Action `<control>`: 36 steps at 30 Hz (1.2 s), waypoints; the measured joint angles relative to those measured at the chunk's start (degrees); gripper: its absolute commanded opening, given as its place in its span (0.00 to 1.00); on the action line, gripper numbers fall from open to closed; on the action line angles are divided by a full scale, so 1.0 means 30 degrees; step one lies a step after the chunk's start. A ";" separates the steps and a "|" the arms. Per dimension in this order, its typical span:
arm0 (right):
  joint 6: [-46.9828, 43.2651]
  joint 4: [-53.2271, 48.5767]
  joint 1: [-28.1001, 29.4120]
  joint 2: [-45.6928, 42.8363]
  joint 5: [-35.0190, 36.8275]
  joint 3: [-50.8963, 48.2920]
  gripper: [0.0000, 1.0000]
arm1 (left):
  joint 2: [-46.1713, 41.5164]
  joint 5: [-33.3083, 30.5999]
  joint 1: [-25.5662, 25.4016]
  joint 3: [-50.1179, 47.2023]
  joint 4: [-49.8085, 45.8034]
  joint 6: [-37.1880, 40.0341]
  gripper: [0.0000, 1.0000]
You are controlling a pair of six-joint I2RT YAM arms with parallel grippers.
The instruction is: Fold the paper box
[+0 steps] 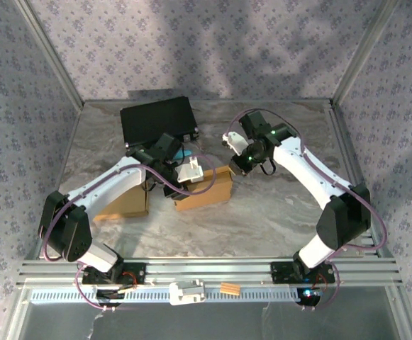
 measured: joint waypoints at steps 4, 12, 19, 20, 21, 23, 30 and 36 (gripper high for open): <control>0.0357 -0.0022 0.0248 0.0000 0.0299 0.0102 0.00 | 0.0000 -0.0007 0.0000 0.0000 0.0029 -0.0197 0.42; 0.3053 -0.0299 0.0495 0.0000 0.0998 0.0495 0.00 | 0.0073 0.0073 -0.0022 0.0000 0.0481 -0.1239 0.40; 0.6156 -0.0131 0.0692 0.0000 0.1370 0.0488 0.00 | 0.0160 0.0066 -0.0036 0.0000 0.0605 -0.1479 0.39; 0.6608 0.0007 0.0736 -0.0007 0.1428 0.0444 0.00 | 0.0160 0.0058 -0.0036 0.0000 0.0634 -0.1537 0.39; 0.6980 0.0182 0.0750 -0.0029 0.1450 0.0350 0.00 | 0.0160 0.0051 -0.0036 0.0007 0.0648 -0.1588 0.39; 0.7876 0.0663 0.0816 -0.0124 0.1494 -0.0080 0.00 | 0.0175 -0.0029 -0.0036 0.0007 0.0612 -0.1719 0.39; 0.9719 0.2149 0.1239 -0.1122 0.2011 -0.1639 0.00 | 0.0189 -0.0146 -0.0073 0.0007 0.0554 -0.1865 0.39; 1.0287 0.4044 0.1712 -0.2674 0.2863 -0.4080 0.00 | 0.0182 -0.0219 -0.0146 0.0000 0.0736 -0.2113 0.45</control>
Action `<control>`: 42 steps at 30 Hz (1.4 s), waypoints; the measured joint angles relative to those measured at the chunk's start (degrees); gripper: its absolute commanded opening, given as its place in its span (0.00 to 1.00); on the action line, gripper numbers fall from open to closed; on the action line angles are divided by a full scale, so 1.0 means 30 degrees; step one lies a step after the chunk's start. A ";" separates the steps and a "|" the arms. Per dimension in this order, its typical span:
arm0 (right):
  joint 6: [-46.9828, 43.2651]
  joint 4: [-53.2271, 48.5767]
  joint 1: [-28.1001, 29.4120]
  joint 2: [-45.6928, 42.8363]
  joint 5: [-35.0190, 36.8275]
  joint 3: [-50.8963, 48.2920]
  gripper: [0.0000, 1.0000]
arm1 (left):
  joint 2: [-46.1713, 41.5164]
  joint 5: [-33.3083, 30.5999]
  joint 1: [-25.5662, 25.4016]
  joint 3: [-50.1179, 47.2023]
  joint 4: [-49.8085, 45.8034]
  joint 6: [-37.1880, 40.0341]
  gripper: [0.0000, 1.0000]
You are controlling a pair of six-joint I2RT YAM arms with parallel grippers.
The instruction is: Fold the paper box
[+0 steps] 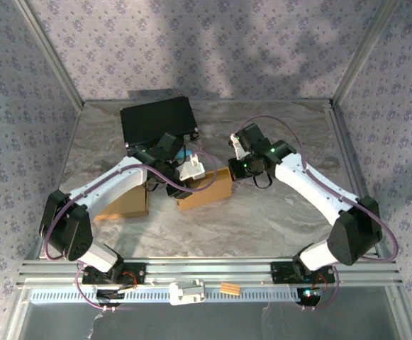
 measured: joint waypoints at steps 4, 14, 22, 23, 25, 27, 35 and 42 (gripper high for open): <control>0.0102 0.0721 0.0175 -0.0597 0.0568 -0.1166 0.00 | -0.0087 -0.0080 -0.0022 0.0000 0.0313 -0.0503 0.49; 0.0277 -0.0102 0.0189 -0.0364 0.1064 -0.0211 0.00 | -0.2696 -0.0342 0.0000 -0.1107 0.1428 -0.2557 0.64; 0.0583 -0.0984 0.0189 -0.0029 0.1056 0.1042 0.00 | -0.3963 -0.0838 0.0000 -0.1880 0.1479 -0.3606 0.63; 0.0597 -0.1049 0.0189 0.0080 0.1056 0.1042 0.00 | -0.4087 -0.1100 0.0000 -0.1880 0.1486 -0.3832 0.61; 0.0648 -0.1071 0.0189 0.0277 0.1056 0.1042 0.00 | -0.4422 -0.1741 0.0000 -0.1880 0.1479 -0.4342 0.57; 0.0714 -0.1093 0.0189 0.0495 0.1056 0.1042 0.00 | -0.4896 -0.2208 0.0138 -0.1880 0.1399 -0.4867 0.53; 0.1005 -0.1690 0.0044 0.1530 0.0969 0.1974 0.00 | -0.6346 -0.2645 0.1596 -0.1880 0.0721 -0.6994 0.46; 0.1064 -0.2157 -0.0291 0.2200 0.0415 0.2732 0.00 | -0.5778 -0.1005 0.3592 -0.1071 -0.0546 -0.7883 0.40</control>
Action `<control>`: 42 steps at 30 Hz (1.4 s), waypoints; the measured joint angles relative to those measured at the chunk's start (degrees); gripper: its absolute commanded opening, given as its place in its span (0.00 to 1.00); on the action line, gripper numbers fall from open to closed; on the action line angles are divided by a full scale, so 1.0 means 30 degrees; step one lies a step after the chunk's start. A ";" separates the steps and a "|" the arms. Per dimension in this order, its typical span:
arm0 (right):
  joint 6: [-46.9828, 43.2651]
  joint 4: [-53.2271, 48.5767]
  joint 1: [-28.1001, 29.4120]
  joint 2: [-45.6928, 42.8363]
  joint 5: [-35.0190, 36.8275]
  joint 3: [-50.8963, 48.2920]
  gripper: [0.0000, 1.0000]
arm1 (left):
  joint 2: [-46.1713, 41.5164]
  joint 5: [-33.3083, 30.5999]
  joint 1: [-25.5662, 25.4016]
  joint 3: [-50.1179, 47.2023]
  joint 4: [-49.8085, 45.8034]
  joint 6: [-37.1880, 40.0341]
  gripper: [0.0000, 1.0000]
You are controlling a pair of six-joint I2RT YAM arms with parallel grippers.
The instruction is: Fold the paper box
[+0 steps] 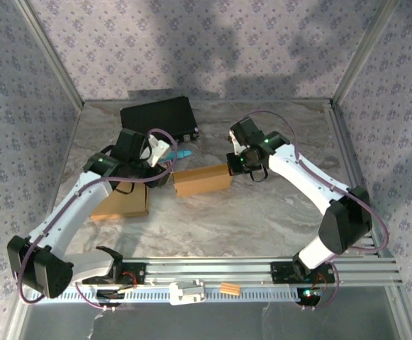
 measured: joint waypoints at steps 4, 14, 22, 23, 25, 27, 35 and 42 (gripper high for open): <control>0.0000 -0.0197 -0.0080 0.0226 -0.0226 0.0306 0.00 | 0.0554 0.1253 0.0000 0.0080 -0.0313 0.0641 0.44; -0.0007 -0.0546 -0.0357 0.0401 -0.1027 0.0561 0.00 | 0.1676 0.1639 0.0160 0.0248 -0.0204 0.3213 0.47; -0.0015 -0.0539 -0.0459 0.0466 -0.1246 0.0597 0.00 | 0.2849 0.1574 0.0160 0.0459 0.0029 0.4109 0.23; -0.0015 -0.0546 -0.0459 0.0466 -0.1253 0.0597 0.00 | 0.2936 0.1581 0.0168 0.0488 0.0036 0.4095 0.22; -0.0015 -0.0546 -0.0495 0.0474 -0.1253 0.0597 0.00 | 0.3002 0.1574 0.0168 0.0568 0.0073 0.4007 0.22; -0.0015 -0.0546 -0.0510 0.0474 -0.1268 0.0597 0.00 | 0.3002 0.1581 0.0160 0.0714 0.0109 0.4000 0.20; -0.0007 -0.0546 -0.0546 0.0488 -0.1341 0.0605 0.00 | 0.3009 0.1581 0.0168 0.0882 0.0262 0.3869 0.12; 0.0007 -0.0627 -0.0539 0.0619 -0.1319 0.0780 0.00 | 0.3009 0.1596 0.0160 0.0925 0.0226 0.3344 0.10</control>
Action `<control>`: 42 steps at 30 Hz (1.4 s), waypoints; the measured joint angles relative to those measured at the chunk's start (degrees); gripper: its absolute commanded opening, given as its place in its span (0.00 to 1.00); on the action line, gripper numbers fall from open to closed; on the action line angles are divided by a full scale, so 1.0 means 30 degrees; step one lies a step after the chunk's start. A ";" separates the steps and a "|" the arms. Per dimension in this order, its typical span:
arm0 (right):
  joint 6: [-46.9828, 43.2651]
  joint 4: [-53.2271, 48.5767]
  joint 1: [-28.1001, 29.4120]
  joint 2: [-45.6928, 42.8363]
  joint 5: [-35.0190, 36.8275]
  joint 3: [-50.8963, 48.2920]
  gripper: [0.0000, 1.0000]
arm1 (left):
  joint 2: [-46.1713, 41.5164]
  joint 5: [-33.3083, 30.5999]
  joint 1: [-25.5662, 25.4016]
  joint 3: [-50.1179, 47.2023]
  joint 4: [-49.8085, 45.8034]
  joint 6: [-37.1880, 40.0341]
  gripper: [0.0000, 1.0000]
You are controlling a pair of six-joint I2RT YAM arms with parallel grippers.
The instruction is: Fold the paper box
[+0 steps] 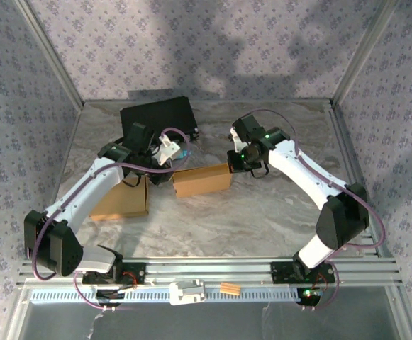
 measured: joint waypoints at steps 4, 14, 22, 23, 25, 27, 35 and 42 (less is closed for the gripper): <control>0.0160 -0.0029 0.0015 0.0102 0.0087 0.0109 0.00 | 0.0000 -0.0211 -0.0270 0.0000 0.0000 -0.0561 0.10; 0.0576 -0.0262 -0.0029 0.0291 0.0379 0.0372 0.00 | -0.0051 -0.1151 -0.1005 -0.0277 0.0087 -0.1071 0.18; 0.0576 -0.0255 -0.0029 0.0459 0.0211 0.0481 0.00 | -0.0087 -0.1508 -0.1005 -0.0729 0.0168 -0.1049 0.26; 0.0568 -0.0255 -0.0029 0.0459 0.0204 0.0495 0.00 | -0.0087 -0.1537 -0.1005 -0.0736 0.0131 -0.1042 0.24; 0.0576 -0.0262 -0.0044 0.0459 0.0204 0.0503 0.00 | -0.0087 -0.1559 -0.1005 -0.0736 0.0131 -0.0962 0.20; 0.0568 -0.0262 -0.0044 0.0459 0.0197 0.0503 0.00 | -0.0087 -0.1610 -0.1005 -0.0736 0.0131 -0.0925 0.18; 0.0576 -0.0262 -0.0044 0.0459 0.0160 0.0517 0.00 | -0.0095 -0.1683 -0.1005 -0.0729 0.0131 -0.0940 0.15; 0.0576 -0.0270 -0.0044 0.0466 0.0153 0.0532 0.00 | -0.0175 -0.1683 -0.1005 -0.0729 0.0095 -0.1239 0.18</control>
